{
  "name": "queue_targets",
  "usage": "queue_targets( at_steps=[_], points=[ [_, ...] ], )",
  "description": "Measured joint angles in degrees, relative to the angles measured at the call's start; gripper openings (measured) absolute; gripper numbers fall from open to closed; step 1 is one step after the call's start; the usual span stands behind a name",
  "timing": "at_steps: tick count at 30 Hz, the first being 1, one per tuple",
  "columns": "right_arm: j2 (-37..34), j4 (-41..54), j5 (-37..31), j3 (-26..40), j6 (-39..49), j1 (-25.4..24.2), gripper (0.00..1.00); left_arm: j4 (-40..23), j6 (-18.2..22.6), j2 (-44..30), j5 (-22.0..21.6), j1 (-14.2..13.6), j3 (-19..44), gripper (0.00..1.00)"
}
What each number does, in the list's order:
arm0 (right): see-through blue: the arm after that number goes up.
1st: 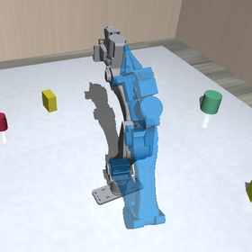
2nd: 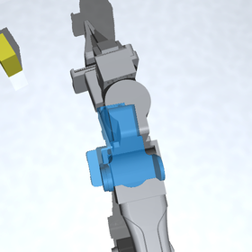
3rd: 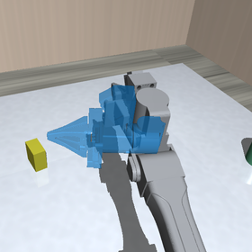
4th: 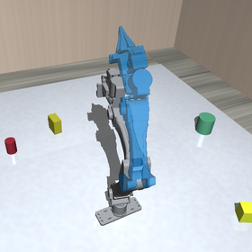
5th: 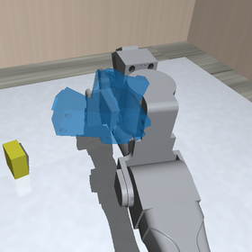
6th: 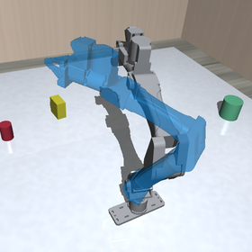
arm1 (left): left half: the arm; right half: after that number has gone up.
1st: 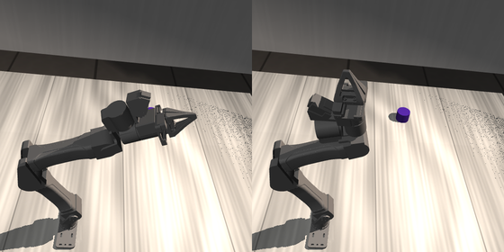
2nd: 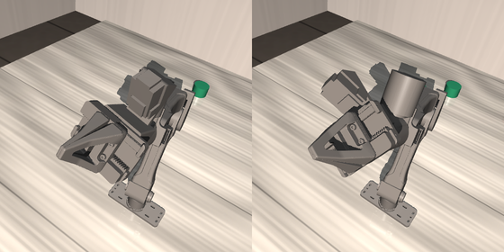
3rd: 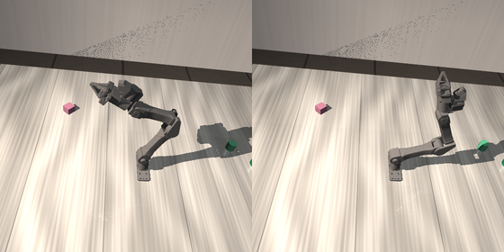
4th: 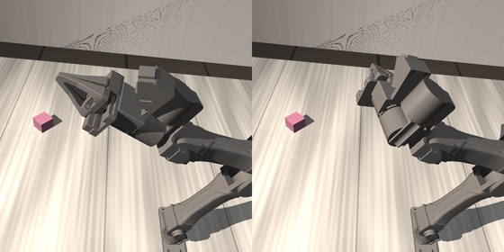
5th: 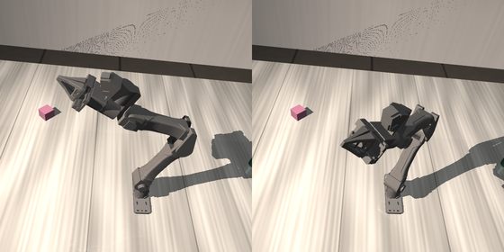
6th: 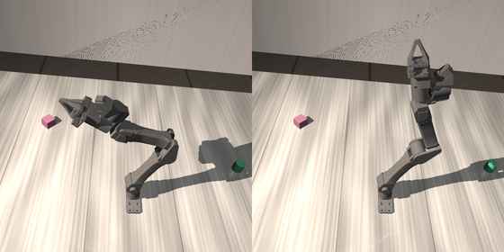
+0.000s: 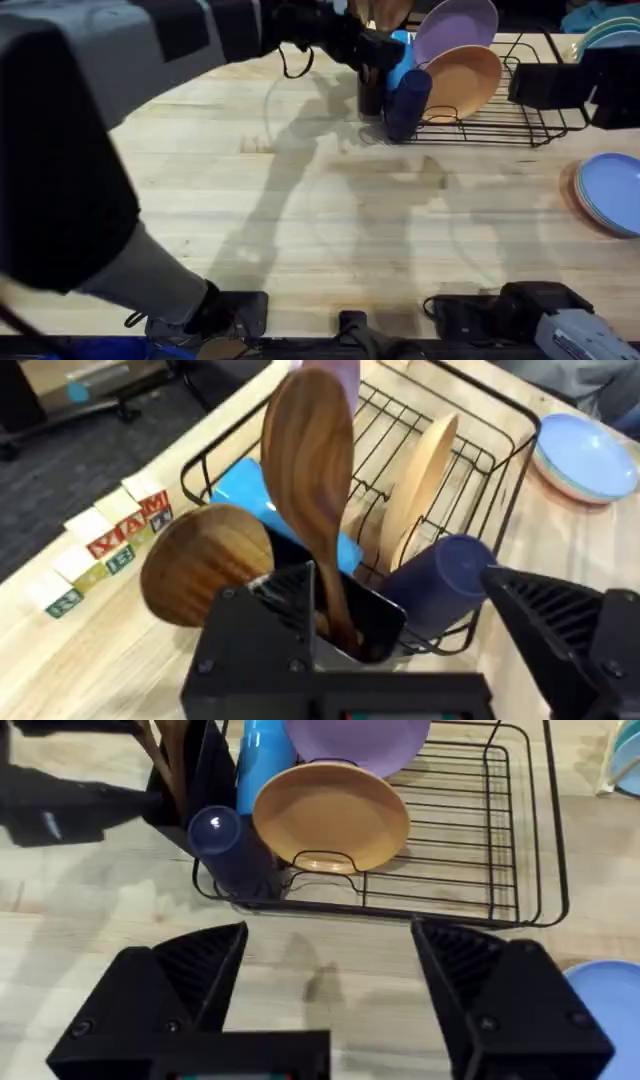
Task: Pick up the spoon on the table one by one and put them onto the rack
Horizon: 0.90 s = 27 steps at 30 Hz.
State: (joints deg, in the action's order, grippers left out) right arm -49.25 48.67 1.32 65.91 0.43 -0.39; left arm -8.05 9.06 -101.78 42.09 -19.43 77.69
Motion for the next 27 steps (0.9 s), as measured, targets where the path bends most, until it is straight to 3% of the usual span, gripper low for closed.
queue_targets(
  at_steps=[4, 8, 19, 20, 27],
  points=[
    [0.0, 0.0, 0.0, 0.0, 0.0, 0.0, 0.992, -3.3, 0.2, 3.2, -1.0, 0.8, 0.0, 0.995],
    [0.0, 0.0, 0.0, 0.0, 0.0, 0.0, 0.992, -11.8, 2.7, 7.5, -4.7, 2.3, 0.0, 0.995],
    [0.0, 0.0, 0.0, 0.0, 0.0, 0.0, 0.992, -33.6, 10.5, 25.3, -18.7, 6.0, -0.1, 0.995],
    [0.0, 0.0, 0.0, 0.0, 0.0, 0.0, 0.992, -40.9, 11.3, 31.4, -23.8, 7.8, -0.1, 0.995],
    [0.0, 1.4, 0.0, 0.0, 0.0, 0.0, 0.992, -52.6, 12.0, 40.9, -32.7, 9.1, -0.1, 0.994]
  ],
)
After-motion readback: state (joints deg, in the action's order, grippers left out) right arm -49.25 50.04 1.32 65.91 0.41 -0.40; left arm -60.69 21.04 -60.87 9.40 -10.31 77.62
